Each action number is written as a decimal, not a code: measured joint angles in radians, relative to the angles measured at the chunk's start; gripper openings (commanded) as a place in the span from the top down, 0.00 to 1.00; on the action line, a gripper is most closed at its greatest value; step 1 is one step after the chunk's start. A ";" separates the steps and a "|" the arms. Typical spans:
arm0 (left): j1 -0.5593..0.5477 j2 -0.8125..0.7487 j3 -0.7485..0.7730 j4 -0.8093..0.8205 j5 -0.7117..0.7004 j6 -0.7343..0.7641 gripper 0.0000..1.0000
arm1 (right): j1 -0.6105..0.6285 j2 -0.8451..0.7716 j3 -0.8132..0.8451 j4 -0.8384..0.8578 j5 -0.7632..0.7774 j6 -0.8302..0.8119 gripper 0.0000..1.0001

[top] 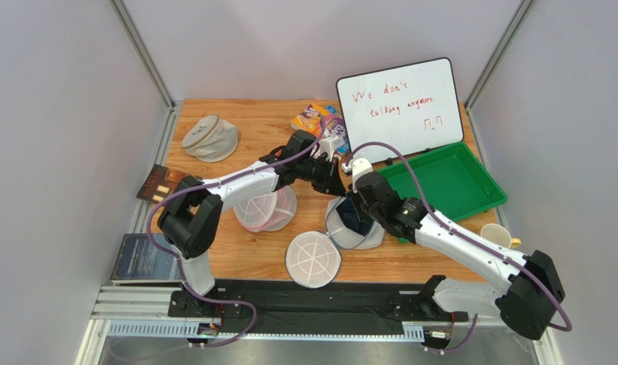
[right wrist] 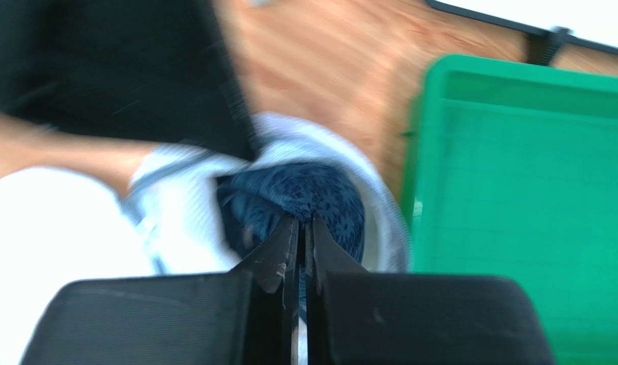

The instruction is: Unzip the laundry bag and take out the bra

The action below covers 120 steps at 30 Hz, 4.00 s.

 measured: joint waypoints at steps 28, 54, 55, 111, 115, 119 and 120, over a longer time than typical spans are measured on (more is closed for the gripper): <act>0.017 0.000 -0.010 0.014 -0.015 -0.026 1.00 | 0.124 -0.379 0.026 -0.097 -0.027 0.102 1.00; 0.018 0.000 -0.037 0.024 -0.024 -0.019 1.00 | -0.097 -0.370 0.400 -0.135 0.183 0.002 1.00; 0.018 0.000 -0.039 0.024 -0.026 -0.019 1.00 | -0.159 -0.356 0.406 -0.137 0.152 0.004 1.00; 0.020 -0.023 -0.034 -0.074 -0.102 0.047 0.27 | -0.361 -0.278 0.213 -0.146 -0.401 0.252 0.31; 0.037 -0.068 -0.034 -0.113 -0.138 0.056 0.18 | -0.119 -0.230 0.201 -0.121 -0.361 0.256 0.32; 0.078 -0.148 -0.034 -0.142 -0.180 0.067 0.12 | 0.098 -0.198 0.182 -0.098 -0.306 0.259 0.32; 0.094 -0.172 -0.034 -0.151 -0.190 0.068 0.12 | 0.152 -0.189 0.178 -0.093 -0.292 0.260 0.32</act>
